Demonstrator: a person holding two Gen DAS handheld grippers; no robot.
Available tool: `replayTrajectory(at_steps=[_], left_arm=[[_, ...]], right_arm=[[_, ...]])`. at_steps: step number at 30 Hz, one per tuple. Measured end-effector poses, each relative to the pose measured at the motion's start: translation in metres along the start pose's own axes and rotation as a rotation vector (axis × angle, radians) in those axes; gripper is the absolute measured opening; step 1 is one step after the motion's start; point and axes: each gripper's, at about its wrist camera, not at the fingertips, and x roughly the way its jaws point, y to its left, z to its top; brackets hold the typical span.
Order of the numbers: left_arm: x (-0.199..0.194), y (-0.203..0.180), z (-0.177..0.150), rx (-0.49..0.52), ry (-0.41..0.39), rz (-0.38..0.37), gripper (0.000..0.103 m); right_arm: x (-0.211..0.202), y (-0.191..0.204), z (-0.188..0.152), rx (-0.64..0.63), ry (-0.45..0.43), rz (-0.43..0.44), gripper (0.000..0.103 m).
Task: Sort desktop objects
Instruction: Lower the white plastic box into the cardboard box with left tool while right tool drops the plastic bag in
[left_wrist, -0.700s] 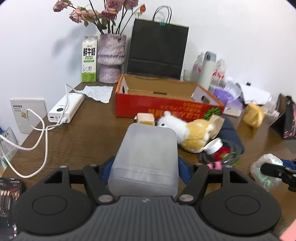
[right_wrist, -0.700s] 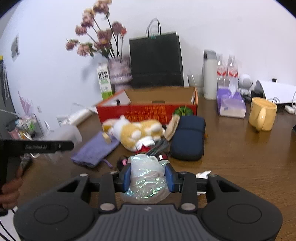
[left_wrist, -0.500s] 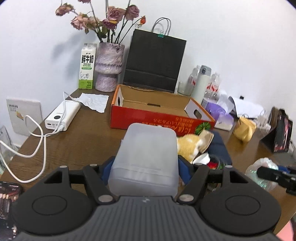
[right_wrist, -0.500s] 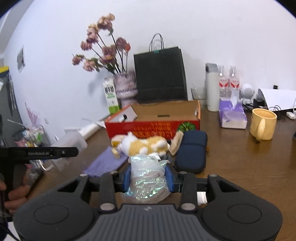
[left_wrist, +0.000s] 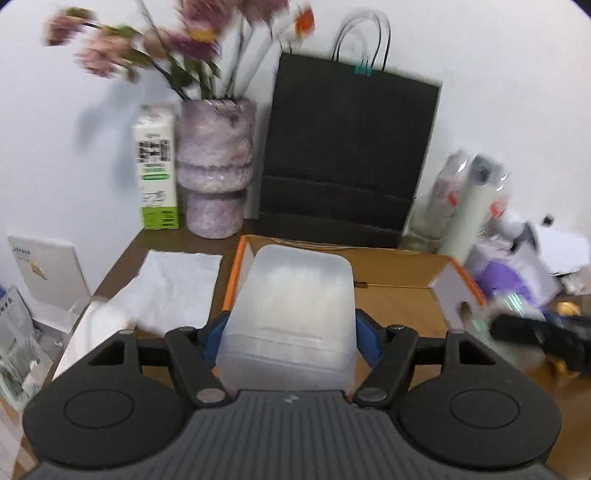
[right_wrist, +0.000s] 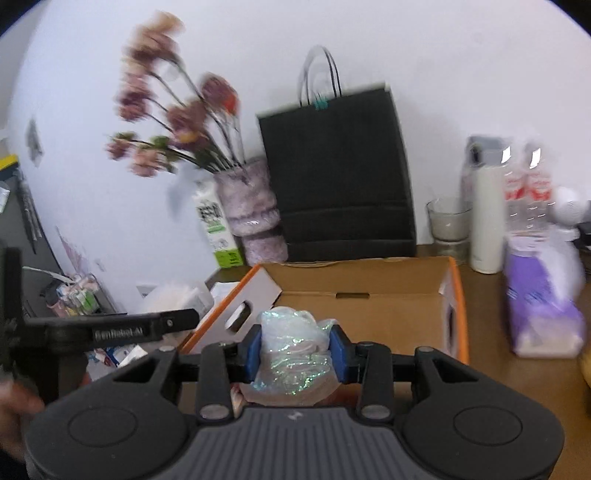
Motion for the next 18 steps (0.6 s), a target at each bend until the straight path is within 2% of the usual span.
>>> replayTrajectory(at_steps=[2, 4, 9, 11, 13, 14, 16, 18], left_arm=[[0.042, 0.0, 0.018, -0.026, 0.065, 0.035, 0.07], [0.081, -0.004, 0.028, -0.011, 0.116, 0.041, 0.07], [0.14, -0.02, 0.032, 0.072, 0.187, 0.106, 0.071], [0.156, -0.023, 0.031, 0.099, 0.212, 0.144, 0.071], [0.165, -0.021, 0.028, 0.102, 0.237, 0.146, 0.072], [0.167, -0.018, 0.027, 0.099, 0.243, 0.136, 0.075], [0.166, -0.016, 0.027, 0.104, 0.246, 0.135, 0.08], [0.16, -0.014, 0.029, 0.096, 0.238, 0.125, 0.081]], right_arm=[[0.052, -0.008, 0.025, 0.02, 0.051, -0.025, 0.037], [0.102, -0.018, 0.041, 0.049, 0.108, -0.048, 0.037], [0.197, -0.038, 0.05, 0.097, 0.23, -0.09, 0.037], [0.216, -0.041, 0.047, 0.102, 0.248, -0.101, 0.04], [0.231, -0.043, 0.043, 0.094, 0.274, -0.094, 0.046], [0.236, -0.042, 0.042, 0.079, 0.283, -0.095, 0.055], [0.241, -0.04, 0.041, 0.069, 0.282, -0.102, 0.066], [0.236, -0.041, 0.043, 0.075, 0.269, -0.105, 0.071]])
